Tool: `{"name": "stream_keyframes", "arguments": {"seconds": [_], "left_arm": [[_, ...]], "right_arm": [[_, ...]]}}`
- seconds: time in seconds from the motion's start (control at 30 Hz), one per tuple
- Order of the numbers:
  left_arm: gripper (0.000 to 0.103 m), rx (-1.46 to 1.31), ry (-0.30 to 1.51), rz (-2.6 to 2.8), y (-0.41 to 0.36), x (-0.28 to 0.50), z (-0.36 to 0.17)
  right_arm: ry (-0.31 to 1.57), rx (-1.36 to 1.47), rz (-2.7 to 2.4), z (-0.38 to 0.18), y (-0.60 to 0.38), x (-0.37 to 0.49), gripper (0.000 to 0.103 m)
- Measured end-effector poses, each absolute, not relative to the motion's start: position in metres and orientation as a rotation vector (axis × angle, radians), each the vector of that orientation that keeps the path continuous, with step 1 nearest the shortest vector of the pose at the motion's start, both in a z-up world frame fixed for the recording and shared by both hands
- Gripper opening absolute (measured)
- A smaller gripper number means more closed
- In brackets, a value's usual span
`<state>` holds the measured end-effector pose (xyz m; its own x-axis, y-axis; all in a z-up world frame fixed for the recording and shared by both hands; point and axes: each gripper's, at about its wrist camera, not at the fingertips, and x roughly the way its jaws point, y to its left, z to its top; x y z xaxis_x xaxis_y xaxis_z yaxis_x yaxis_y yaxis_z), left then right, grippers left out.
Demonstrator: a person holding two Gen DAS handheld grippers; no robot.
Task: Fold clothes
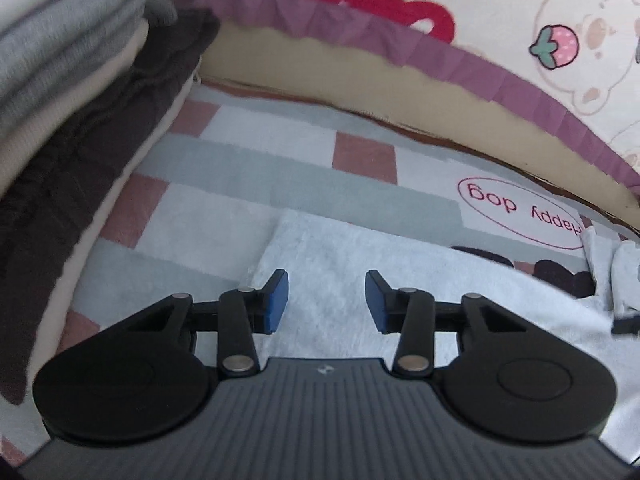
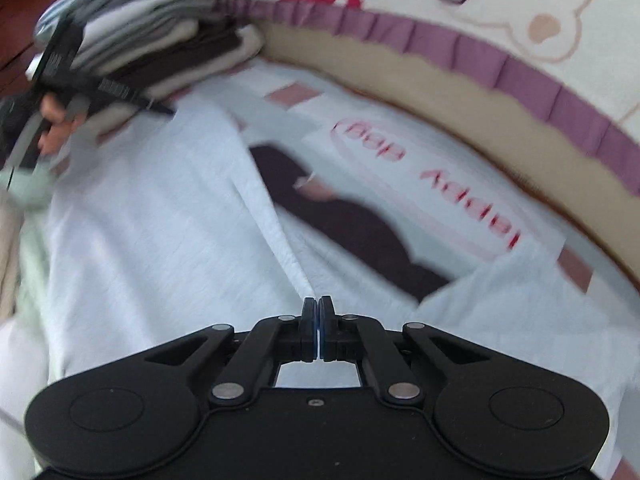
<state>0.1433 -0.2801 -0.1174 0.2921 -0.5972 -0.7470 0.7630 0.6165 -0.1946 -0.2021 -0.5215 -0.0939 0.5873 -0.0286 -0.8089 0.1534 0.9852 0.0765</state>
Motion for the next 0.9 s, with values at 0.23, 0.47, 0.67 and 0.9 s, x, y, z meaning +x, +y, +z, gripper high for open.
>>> {"name": "stream_keyframes", "arguments": {"seconds": [0.23,0.47,0.67,0.9], "left_arm": [[0.053,0.347,0.852,-0.9,-0.292,0.131,-0.123],[0.062,0.308,0.929,-0.871,-0.293,0.142,-0.138],[0.066,0.251,0.862,-0.852,-0.3,0.139,-0.133],[0.066,0.235,0.867,-0.851,-0.29,0.138,-0.122]], "right_arm": [[0.98,0.002,-0.201,-0.106,-0.5,-0.211,0.005],[0.934,-0.06,-0.187,-0.108,-0.493,-0.19,0.049],[0.911,0.078,-0.147,-0.119,-0.496,-0.161,0.05],[0.836,0.208,0.036,-0.118,-0.488,-0.114,0.017]]}}
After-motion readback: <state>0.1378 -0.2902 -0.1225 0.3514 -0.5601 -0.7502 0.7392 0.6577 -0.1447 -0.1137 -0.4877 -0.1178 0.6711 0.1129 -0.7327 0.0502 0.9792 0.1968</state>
